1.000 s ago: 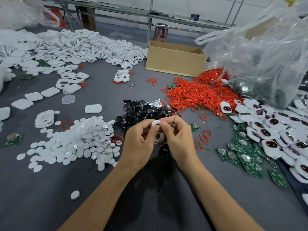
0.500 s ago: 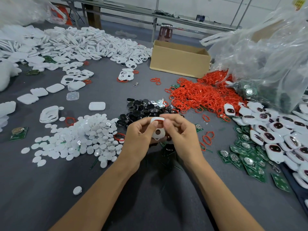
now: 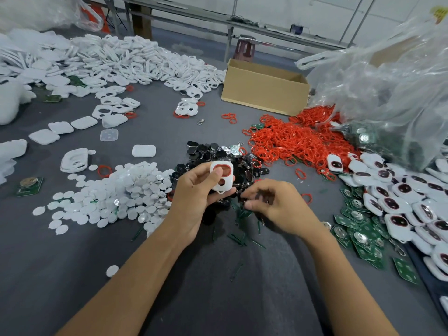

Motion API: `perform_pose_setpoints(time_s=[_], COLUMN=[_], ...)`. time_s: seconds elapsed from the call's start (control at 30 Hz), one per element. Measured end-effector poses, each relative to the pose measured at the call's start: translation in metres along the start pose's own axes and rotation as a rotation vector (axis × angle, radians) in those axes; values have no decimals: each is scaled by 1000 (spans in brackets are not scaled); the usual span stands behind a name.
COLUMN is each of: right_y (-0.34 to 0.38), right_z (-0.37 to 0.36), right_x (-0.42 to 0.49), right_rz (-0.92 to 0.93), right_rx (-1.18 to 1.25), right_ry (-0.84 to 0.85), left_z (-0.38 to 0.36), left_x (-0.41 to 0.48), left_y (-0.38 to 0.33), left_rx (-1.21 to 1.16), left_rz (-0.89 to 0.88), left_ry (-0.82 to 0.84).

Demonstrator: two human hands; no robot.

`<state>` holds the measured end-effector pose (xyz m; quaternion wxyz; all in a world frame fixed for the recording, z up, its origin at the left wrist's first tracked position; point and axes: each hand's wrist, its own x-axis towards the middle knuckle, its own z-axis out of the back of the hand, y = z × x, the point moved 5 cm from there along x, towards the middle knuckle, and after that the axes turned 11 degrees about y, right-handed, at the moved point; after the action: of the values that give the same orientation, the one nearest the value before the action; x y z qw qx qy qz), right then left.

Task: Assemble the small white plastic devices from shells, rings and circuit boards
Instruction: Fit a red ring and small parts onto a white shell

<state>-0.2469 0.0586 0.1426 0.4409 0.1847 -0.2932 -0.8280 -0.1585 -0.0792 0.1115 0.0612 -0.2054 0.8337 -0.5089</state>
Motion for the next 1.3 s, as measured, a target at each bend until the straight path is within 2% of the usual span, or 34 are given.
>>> perform_pose_setpoints(time_s=[0.17,0.3,0.63,0.83,0.97,1.3], right_y=[-2,4,7,6,6,-2], right_z=[1,-4,-2,-4,-8,-10], right_x=[1,1,0,2,4,5], right_rz=[-25,16,47,117,163,152], right_rx=[622,879,968,871,847,948], right_ry=[-169,-183,-205,-181,-132,-132], left_z=[-2,-2,-4,-8,-9,-9], left_x=[-1,-1,-4,-6,-7,-9], left_y=[3,4,3,2,1,-3], left_rx=[8,37,56,69,78,88], left_rz=[23,32,57,45,37,33], left_ry=[24,11,51,88,73,36])
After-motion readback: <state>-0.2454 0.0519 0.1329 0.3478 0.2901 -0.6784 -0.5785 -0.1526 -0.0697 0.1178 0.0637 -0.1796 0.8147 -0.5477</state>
